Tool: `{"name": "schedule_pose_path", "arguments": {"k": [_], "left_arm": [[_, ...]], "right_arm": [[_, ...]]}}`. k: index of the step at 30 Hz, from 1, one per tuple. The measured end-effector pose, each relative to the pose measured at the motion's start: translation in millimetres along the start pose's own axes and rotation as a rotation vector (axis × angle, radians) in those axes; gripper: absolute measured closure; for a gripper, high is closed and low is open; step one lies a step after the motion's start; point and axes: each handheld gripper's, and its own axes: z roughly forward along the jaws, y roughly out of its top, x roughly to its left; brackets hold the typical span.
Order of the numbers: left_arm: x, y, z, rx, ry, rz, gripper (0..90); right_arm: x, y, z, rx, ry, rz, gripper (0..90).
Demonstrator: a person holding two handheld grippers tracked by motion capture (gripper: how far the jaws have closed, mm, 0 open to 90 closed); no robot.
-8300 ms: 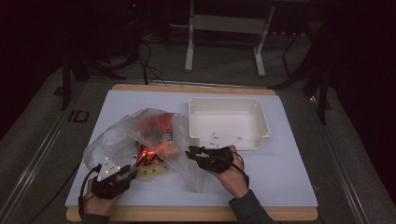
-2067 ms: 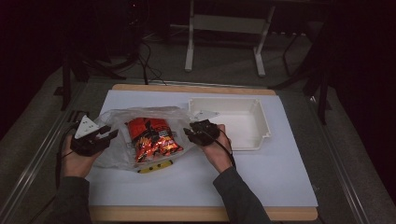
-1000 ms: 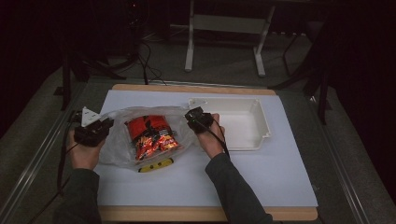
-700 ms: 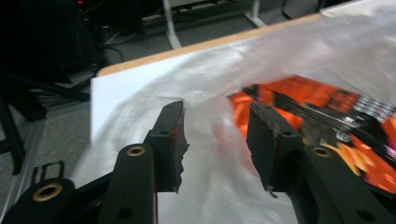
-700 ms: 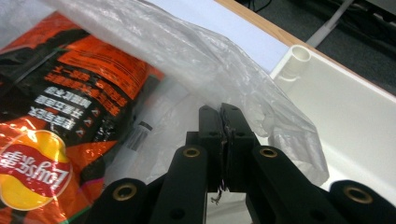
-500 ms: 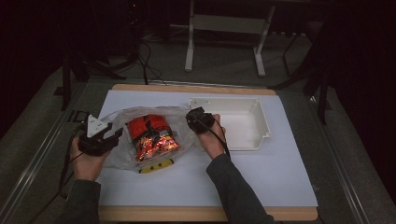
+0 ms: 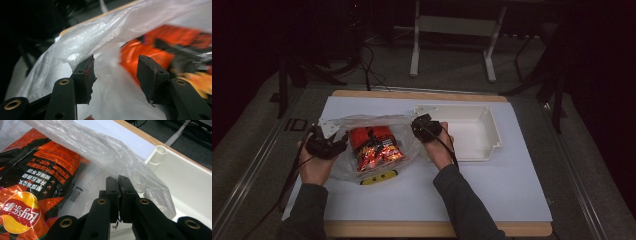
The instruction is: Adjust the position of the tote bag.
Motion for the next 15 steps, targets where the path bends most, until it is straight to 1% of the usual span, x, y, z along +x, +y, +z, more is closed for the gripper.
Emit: {"name": "schedule_pose_path", "arguments": {"k": [2, 3, 5, 6, 7, 8, 9, 10, 13, 14, 15], "left_arm": [[1.9, 2.6, 10.8, 0.046, 0.018, -0.001, 48.2], [3.1, 3.2, 14.8, 0.062, 0.019, -0.011, 48.7], [5.8, 3.6, 19.8, 0.090, 0.024, -0.021, 53.5], [6.3, 3.4, 22.1, 0.098, 0.017, -0.025, 54.9], [6.7, 3.1, 23.3, 0.111, 0.017, -0.015, 55.8], [6.3, 2.6, 25.2, 0.123, 0.023, -0.015, 56.6], [6.4, 2.2, 26.5, 0.141, 0.018, -0.010, 56.5], [5.6, 1.5, 26.6, 0.138, 0.006, -0.008, 55.0], [-1.9, -0.9, 19.3, 0.091, -0.002, 0.027, 48.8], [-3.6, -2.1, 15.3, 0.069, -0.006, 0.032, 48.4], [-4.8, -3.5, 11.2, 0.044, -0.016, 0.023, 48.5]], "right_arm": [[0.5, 1.6, -0.3, -0.002, 0.001, -0.004, 87.2], [0.6, 2.6, -0.8, -0.002, 0.002, -0.005, 87.2], [0.3, 4.6, -1.9, -0.004, 0.000, -0.007, 87.2], [-0.3, 5.6, -2.6, -0.005, -0.001, -0.009, 87.2], [-0.8, 6.4, -3.2, -0.006, -0.002, -0.008, 87.2], [-1.4, 7.0, -3.5, -0.008, -0.003, -0.007, 87.2], [-2.0, 7.5, -3.8, -0.008, -0.003, -0.008, 87.2], [-2.4, 8.0, -4.1, -0.008, -0.004, -0.008, 87.2], [-2.2, 8.2, -4.9, -0.010, -0.008, -0.004, 87.2], [-2.4, 8.1, -5.0, -0.011, -0.010, -0.003, 87.2], [-2.9, 7.9, -5.2, -0.011, -0.010, -0.001, 87.1]]}}
